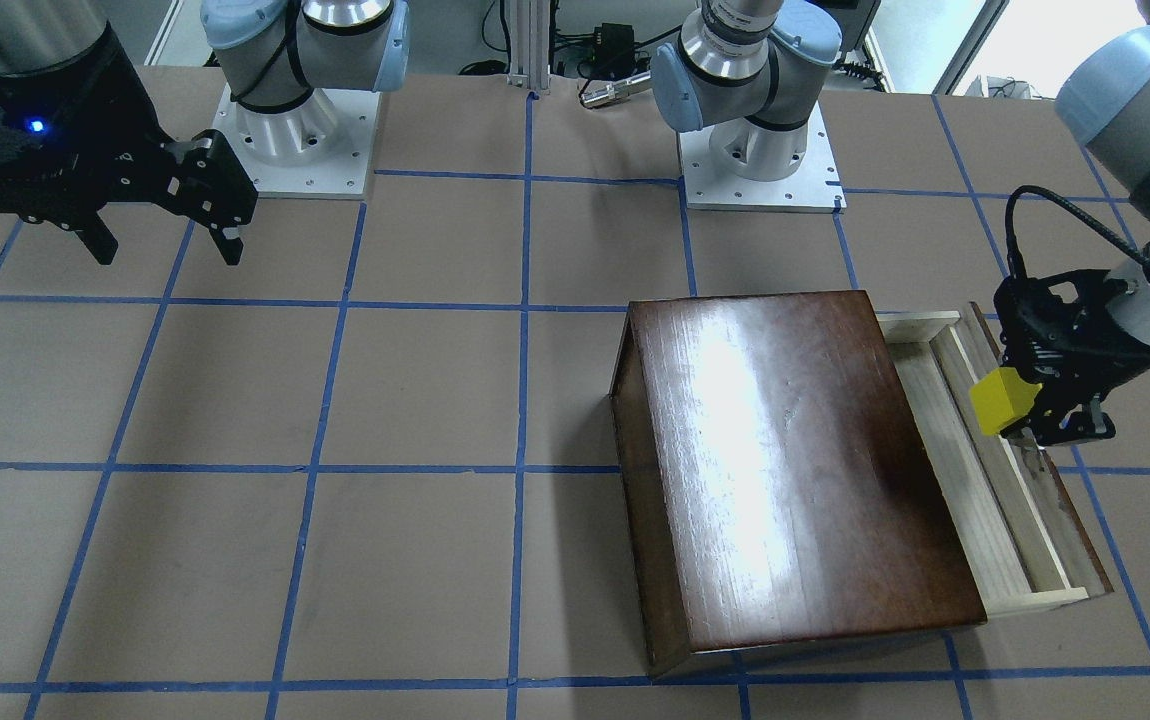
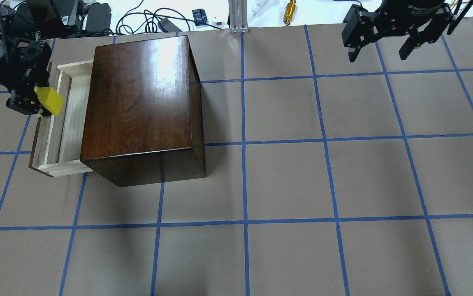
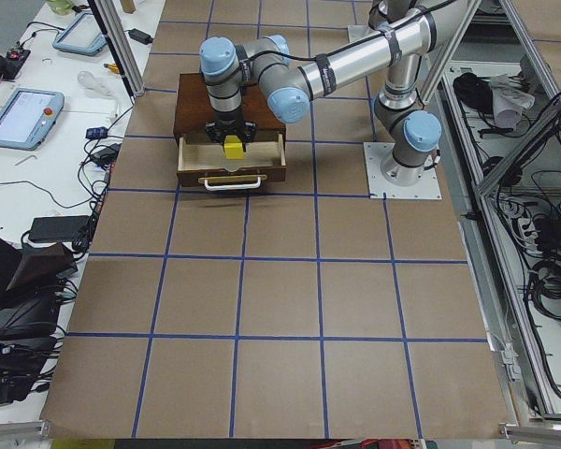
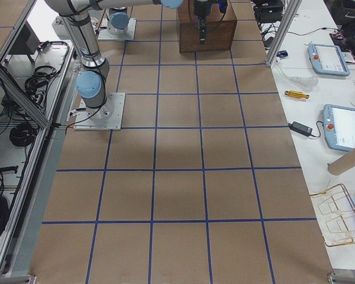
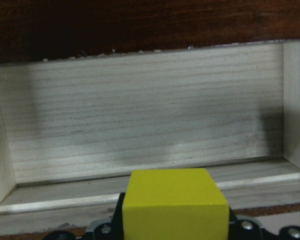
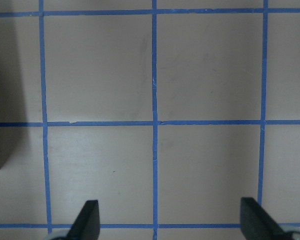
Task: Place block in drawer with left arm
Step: 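Lift the yellow cube with the left gripper and carry it over the drawer, then lower the cube into the drawer and open the left gripper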
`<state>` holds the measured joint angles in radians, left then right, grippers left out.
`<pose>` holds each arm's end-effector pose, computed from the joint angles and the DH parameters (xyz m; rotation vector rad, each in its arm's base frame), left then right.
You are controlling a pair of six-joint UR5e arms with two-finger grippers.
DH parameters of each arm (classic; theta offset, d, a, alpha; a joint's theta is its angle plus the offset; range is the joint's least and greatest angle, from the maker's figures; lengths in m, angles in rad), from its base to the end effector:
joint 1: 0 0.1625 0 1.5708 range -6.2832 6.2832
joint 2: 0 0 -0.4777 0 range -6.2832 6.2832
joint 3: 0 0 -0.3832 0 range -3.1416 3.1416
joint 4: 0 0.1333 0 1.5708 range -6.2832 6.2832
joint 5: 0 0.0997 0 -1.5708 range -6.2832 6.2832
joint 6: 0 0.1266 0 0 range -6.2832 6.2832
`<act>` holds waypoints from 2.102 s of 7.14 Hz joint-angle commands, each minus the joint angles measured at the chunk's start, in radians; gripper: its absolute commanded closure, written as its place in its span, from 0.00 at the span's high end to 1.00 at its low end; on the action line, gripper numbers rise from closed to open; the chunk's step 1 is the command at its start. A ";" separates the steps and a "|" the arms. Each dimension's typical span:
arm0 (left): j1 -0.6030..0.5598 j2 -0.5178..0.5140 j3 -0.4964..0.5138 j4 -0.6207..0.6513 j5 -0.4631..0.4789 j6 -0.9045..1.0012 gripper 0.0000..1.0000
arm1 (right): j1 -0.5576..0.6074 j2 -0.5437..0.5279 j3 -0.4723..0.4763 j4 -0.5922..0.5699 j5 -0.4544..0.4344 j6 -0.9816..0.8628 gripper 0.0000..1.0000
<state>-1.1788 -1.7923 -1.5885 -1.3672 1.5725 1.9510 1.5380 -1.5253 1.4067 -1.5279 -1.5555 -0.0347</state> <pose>0.0957 -0.5798 0.4077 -2.1857 -2.2115 -0.0240 0.1184 -0.5154 0.5664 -0.0039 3.1266 -0.1191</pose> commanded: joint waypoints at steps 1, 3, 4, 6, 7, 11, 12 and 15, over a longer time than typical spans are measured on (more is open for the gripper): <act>-0.004 -0.007 -0.043 0.052 -0.005 0.003 0.00 | 0.001 -0.001 0.000 0.000 -0.002 -0.001 1.00; -0.004 -0.019 -0.062 0.062 -0.066 -0.003 0.00 | 0.001 0.000 0.000 0.000 -0.002 -0.001 1.00; -0.004 -0.027 -0.070 0.063 -0.069 -0.003 0.00 | 0.001 0.000 0.000 0.000 0.000 -0.001 1.00; -0.004 -0.035 -0.074 0.063 -0.069 -0.006 0.11 | 0.001 -0.001 0.000 0.000 -0.002 -0.001 1.00; -0.004 -0.041 -0.079 0.066 -0.071 -0.015 0.15 | 0.001 0.000 0.000 0.000 -0.002 -0.001 1.00; -0.004 -0.065 -0.077 0.086 -0.089 -0.093 0.63 | 0.001 0.000 0.000 0.000 -0.002 -0.001 1.00; -0.004 -0.065 -0.077 0.086 -0.089 -0.087 0.78 | 0.001 -0.001 0.000 0.000 0.000 -0.001 1.00; -0.004 -0.064 -0.076 0.103 -0.082 -0.069 1.00 | 0.001 -0.001 0.000 0.000 0.000 -0.001 1.00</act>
<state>-1.1827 -1.8573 -1.6646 -1.2675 1.4873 1.8778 1.5381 -1.5258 1.4067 -1.5279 -1.5565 -0.0353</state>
